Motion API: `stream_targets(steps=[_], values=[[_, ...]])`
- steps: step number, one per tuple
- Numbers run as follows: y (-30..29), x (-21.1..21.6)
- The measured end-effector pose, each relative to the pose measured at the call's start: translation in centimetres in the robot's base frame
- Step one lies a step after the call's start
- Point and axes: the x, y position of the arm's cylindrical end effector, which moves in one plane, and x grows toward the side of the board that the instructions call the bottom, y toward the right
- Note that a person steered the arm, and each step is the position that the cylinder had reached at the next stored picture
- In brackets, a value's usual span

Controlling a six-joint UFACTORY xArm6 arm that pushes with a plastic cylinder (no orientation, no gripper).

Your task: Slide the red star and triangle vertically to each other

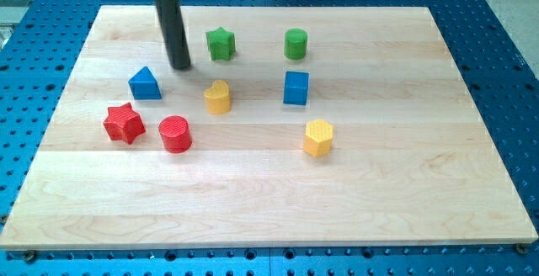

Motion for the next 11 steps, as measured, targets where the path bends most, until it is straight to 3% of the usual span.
stream_targets(steps=[2,3,5,6,7,9,11], values=[[-0.4,9.1],[-2.3,10.3],[-2.5,1.7],[-2.6,1.7],[-4.1,6.5],[-10.3,3.7],[-9.9,2.8]])
